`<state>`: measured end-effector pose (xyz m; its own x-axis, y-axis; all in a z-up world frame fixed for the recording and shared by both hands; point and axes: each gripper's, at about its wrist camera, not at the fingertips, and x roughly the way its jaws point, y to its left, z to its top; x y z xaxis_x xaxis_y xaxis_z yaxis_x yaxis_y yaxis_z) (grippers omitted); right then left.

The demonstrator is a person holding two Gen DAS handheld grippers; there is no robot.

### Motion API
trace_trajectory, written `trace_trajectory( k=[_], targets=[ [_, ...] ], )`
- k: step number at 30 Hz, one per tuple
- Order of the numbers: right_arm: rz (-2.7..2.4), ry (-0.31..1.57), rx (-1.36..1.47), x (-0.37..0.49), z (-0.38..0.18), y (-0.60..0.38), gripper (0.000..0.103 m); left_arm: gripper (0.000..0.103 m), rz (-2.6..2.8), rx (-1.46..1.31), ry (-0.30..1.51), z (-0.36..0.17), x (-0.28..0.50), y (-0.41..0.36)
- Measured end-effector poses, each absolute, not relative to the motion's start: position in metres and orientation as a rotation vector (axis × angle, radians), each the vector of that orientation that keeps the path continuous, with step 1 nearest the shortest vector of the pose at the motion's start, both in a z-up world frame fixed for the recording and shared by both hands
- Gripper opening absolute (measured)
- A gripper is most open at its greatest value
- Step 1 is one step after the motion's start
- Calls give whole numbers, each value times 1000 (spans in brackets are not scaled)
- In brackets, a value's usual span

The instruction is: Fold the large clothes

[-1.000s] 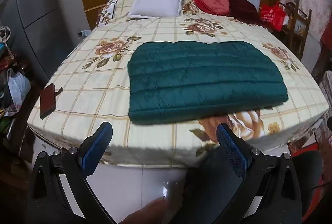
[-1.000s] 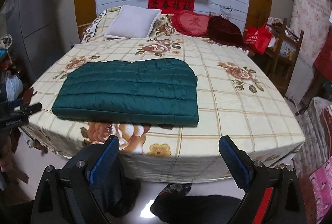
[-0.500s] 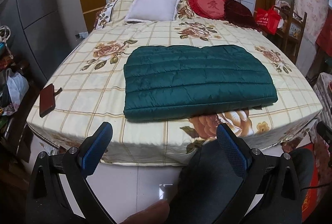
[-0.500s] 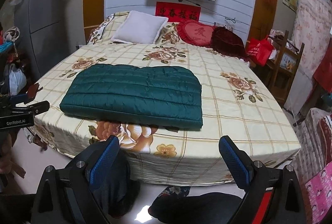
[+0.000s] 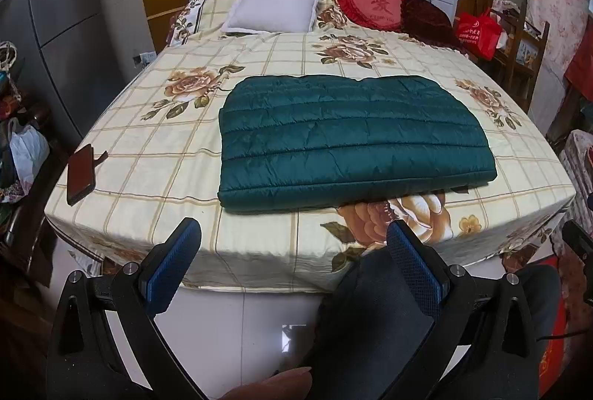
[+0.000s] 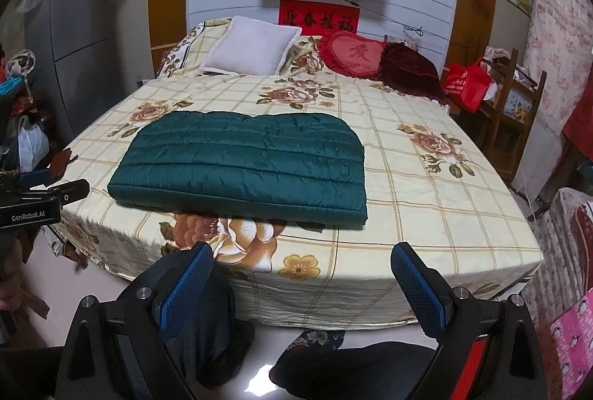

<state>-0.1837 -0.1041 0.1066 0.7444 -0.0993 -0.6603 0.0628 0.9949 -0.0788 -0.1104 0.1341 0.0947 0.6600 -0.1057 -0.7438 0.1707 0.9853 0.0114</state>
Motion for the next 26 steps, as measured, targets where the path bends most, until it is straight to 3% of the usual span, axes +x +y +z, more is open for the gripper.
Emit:
trace_trajectory(
  k=[26],
  targets=[
    [-79, 728, -46, -181, 102, -98, 96, 101, -195, 71, 828, 87, -114, 128]
  ],
)
